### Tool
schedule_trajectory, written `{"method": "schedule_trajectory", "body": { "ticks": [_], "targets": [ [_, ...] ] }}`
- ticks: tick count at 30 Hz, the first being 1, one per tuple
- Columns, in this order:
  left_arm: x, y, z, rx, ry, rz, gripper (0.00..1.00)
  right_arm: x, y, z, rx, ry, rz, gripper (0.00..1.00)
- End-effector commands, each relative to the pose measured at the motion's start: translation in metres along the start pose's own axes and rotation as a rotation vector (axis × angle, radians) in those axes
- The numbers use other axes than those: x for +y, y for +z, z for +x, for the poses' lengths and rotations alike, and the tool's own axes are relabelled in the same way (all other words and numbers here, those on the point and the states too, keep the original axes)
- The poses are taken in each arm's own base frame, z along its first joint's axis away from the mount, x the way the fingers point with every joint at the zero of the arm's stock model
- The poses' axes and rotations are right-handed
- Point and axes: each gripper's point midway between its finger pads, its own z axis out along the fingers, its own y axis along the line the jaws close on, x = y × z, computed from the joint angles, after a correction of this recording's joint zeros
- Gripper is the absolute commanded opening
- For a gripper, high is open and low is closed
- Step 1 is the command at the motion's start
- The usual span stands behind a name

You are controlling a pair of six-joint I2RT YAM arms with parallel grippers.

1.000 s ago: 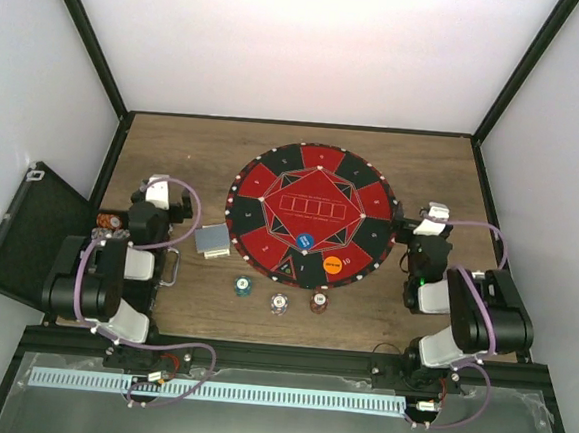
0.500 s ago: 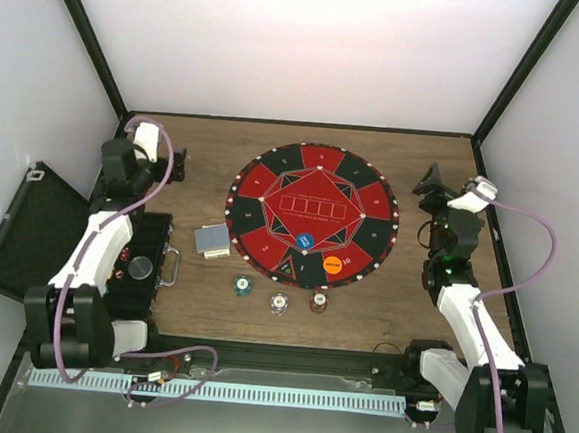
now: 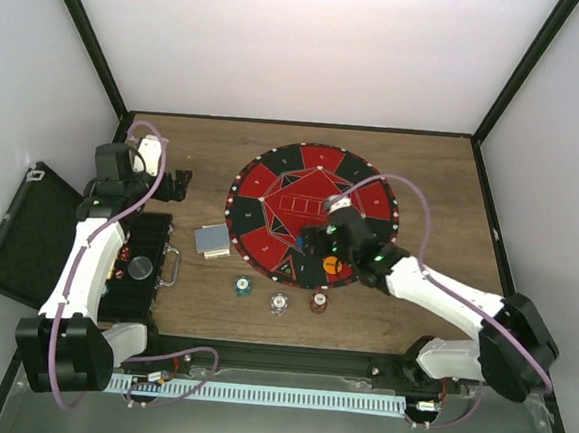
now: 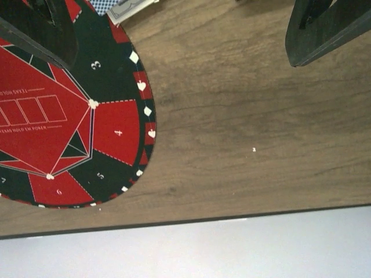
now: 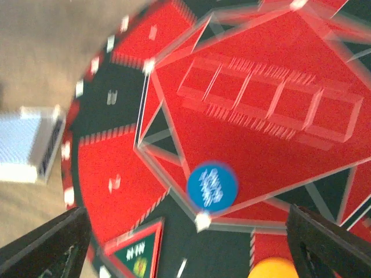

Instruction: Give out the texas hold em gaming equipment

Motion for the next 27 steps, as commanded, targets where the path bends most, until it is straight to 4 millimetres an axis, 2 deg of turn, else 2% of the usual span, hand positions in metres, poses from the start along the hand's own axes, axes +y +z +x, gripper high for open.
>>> {"method": "schedule_trajectory", "body": {
  "ticks": [1, 4, 8, 11, 20, 27],
  "targets": [
    [-0.003, -0.008, 0.006, 0.064, 0.004, 0.014, 1.0, 0.026, 0.006, 0.058, 0.21, -0.101, 0.053, 0.92],
    [-0.002, -0.009, 0.007, 0.075, 0.009, 0.01, 1.0, 0.051, 0.013, 0.087, 0.298, -0.164, 0.025, 0.82],
    [0.0, -0.011, 0.005, 0.079, 0.006, -0.002, 1.0, 0.06, 0.023, 0.114, 0.387, -0.194, 0.014, 0.72],
    [0.0, -0.011, 0.004, 0.089, 0.001, -0.001, 1.0, 0.064, 0.027, 0.121, 0.412, -0.205, -0.01, 0.64],
    [-0.004, -0.008, 0.004, 0.117, -0.01, 0.032, 1.0, 0.06, 0.04, 0.141, 0.483, -0.289, 0.003, 0.62],
    [-0.004, -0.006, 0.001, 0.129, -0.024, 0.037, 1.0, 0.058, 0.049, 0.147, 0.505, -0.334, 0.018, 0.51]
  ]
}}
